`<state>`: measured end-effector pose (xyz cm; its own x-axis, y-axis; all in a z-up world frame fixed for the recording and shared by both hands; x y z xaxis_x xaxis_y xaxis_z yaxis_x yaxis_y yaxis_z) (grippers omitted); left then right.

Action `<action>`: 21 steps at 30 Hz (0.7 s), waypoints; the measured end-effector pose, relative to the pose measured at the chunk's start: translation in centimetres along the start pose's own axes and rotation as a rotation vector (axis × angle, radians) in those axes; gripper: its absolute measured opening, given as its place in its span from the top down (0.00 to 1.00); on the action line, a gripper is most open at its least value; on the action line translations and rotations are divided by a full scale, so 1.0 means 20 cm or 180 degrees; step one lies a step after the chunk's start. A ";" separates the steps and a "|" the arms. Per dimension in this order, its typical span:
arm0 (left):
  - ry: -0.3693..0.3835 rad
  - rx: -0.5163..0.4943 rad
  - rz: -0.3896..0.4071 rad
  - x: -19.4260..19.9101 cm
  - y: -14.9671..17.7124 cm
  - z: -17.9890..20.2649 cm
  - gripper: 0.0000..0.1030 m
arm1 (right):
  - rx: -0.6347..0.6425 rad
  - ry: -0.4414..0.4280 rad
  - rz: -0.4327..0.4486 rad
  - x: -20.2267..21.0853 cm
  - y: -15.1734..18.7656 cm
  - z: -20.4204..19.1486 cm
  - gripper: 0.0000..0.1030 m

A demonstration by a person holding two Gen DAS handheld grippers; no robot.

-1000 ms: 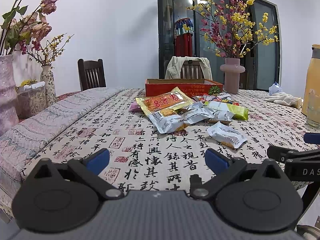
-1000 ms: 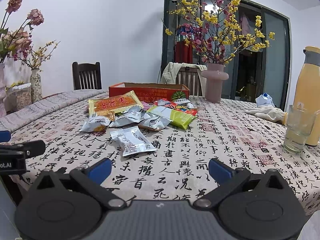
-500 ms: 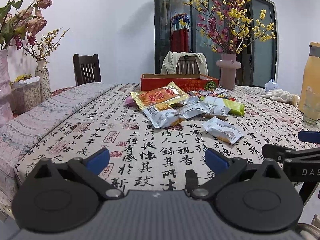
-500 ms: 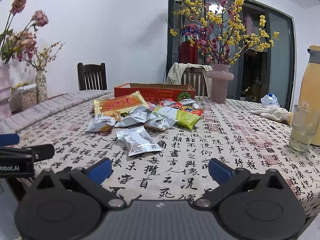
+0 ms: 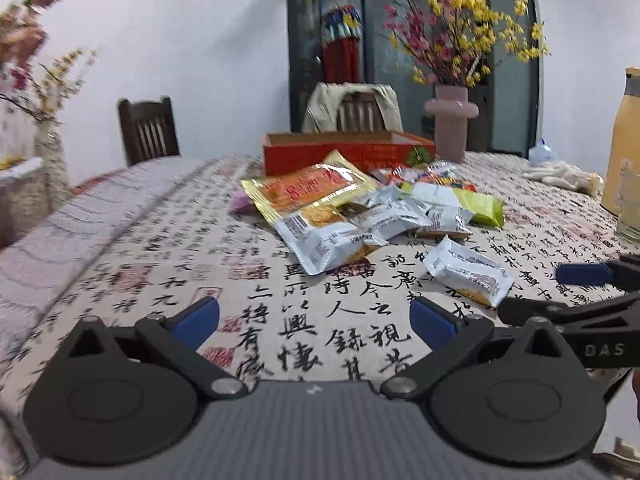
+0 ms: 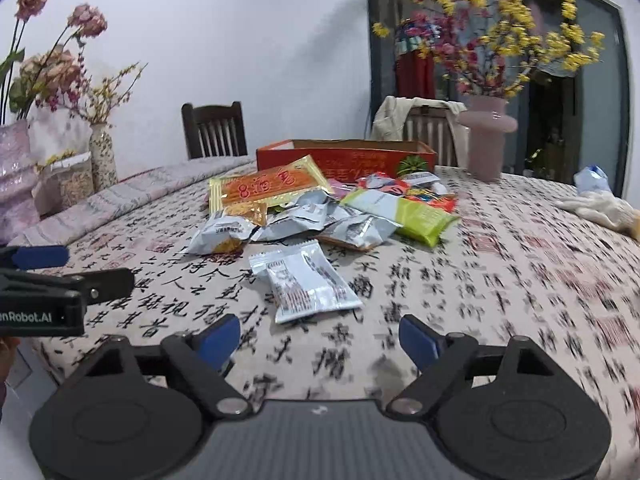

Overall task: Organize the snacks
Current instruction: 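Reach the right and left grippers down and grasp white biscuit packets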

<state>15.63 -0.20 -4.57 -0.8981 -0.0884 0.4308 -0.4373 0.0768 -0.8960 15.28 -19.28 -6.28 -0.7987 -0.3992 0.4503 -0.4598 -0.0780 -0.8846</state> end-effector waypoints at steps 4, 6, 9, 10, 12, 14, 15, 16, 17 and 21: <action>0.0077 -0.0005 -0.0089 -0.11 -0.05 0.00 0.00 | 0.0144 -0.0047 -0.0151 -0.13 -0.06 0.00 0.25; 0.0161 -0.0038 -0.0085 -0.15 -0.08 0.01 0.04 | 0.0195 -0.0098 -0.0229 -0.19 -0.08 -0.01 0.25; 0.0228 -0.0142 -0.0096 -0.21 -0.12 0.02 0.12 | 0.0241 -0.0154 -0.0343 -0.27 -0.10 -0.02 0.27; 0.0265 -0.0196 -0.0115 -0.24 -0.13 0.02 0.16 | 0.0251 -0.0178 -0.0380 -0.29 -0.11 -0.02 0.28; 0.0336 -0.0279 -0.0141 -0.29 -0.16 0.04 0.19 | 0.0247 -0.0205 -0.0445 -0.33 -0.12 -0.01 0.40; 0.0402 -0.0323 -0.0113 -0.35 -0.20 0.05 0.19 | 0.0163 -0.0297 -0.0482 -0.36 -0.14 0.01 0.51; 0.0433 -0.0346 -0.0116 -0.38 -0.22 0.05 0.19 | 0.0134 -0.0313 -0.0491 -0.36 -0.15 0.02 0.52; 0.0482 -0.0368 -0.0113 -0.41 -0.23 0.06 0.19 | 0.0136 -0.0302 -0.0499 -0.37 -0.16 0.02 0.53; 0.0541 -0.0398 -0.0103 -0.44 -0.25 0.07 0.19 | 0.0163 -0.0302 -0.0490 -0.37 -0.17 0.03 0.53; 0.0811 -0.0527 -0.0175 -0.54 -0.28 0.13 0.18 | 0.0164 -0.0325 -0.0436 -0.37 -0.22 0.06 0.59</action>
<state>27.91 -2.25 -4.57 -0.8463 0.1533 0.5101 -0.4685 0.2414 -0.8499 23.76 -16.95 -5.82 -0.6852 -0.4720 0.5548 -0.5391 -0.1836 -0.8220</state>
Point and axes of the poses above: each gripper's, at about its wrist camera, not at the fingertips, and x roughly against the way its jaws point, z to its right, y to its underside, the point moved 9 cm from there along -x, roughly the way its jaws point, and after that the axes turned 10 degrees about -y, right-handed, at the moved point
